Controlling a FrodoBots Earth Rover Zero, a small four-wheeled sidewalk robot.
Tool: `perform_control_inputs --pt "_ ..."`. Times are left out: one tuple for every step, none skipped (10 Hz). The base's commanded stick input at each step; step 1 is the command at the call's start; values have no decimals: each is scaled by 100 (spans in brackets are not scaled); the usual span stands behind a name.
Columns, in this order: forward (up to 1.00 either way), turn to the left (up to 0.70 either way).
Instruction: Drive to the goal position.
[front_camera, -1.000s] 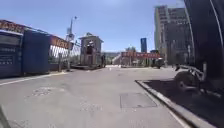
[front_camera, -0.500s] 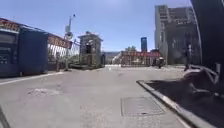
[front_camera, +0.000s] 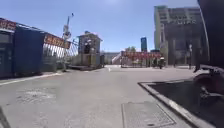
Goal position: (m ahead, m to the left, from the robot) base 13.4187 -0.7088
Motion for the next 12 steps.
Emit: perform_control_inputs --pt "45 0" --pt "45 0" --pt "45 0" --pt "45 0" --pt "45 0" --pt "45 0" --pt "45 0" --pt "45 0" --pt "45 0" --pt "45 0" --pt "45 0" --pt "45 0"
